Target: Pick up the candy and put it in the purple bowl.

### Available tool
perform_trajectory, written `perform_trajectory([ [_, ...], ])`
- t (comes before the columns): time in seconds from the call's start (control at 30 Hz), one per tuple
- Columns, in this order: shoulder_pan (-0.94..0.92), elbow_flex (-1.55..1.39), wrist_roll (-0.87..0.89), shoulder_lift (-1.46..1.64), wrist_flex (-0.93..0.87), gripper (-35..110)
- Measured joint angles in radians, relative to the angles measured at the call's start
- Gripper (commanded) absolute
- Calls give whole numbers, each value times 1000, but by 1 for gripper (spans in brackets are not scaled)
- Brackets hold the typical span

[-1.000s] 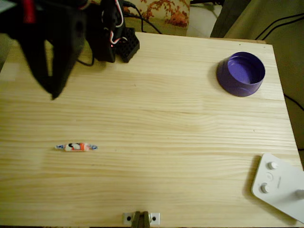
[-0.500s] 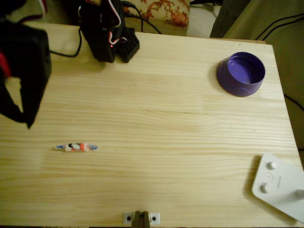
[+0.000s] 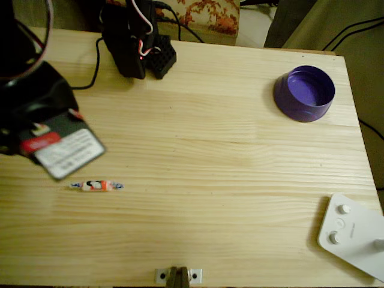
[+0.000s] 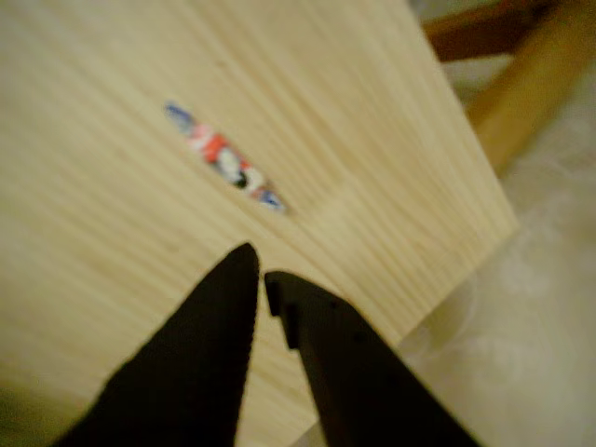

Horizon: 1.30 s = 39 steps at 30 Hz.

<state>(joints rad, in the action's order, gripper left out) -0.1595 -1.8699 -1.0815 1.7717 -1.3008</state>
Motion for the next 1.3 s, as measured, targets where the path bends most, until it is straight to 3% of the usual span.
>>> perform_trajectory([
  [0.47,51,72,-308,-230,-41,0],
  [0.6,44,107,-393,-302,-40,8],
  [0.97,-5,230,-512,-411,-118,31],
  [1.3,-14,311,-535,-489,-198,31],
])
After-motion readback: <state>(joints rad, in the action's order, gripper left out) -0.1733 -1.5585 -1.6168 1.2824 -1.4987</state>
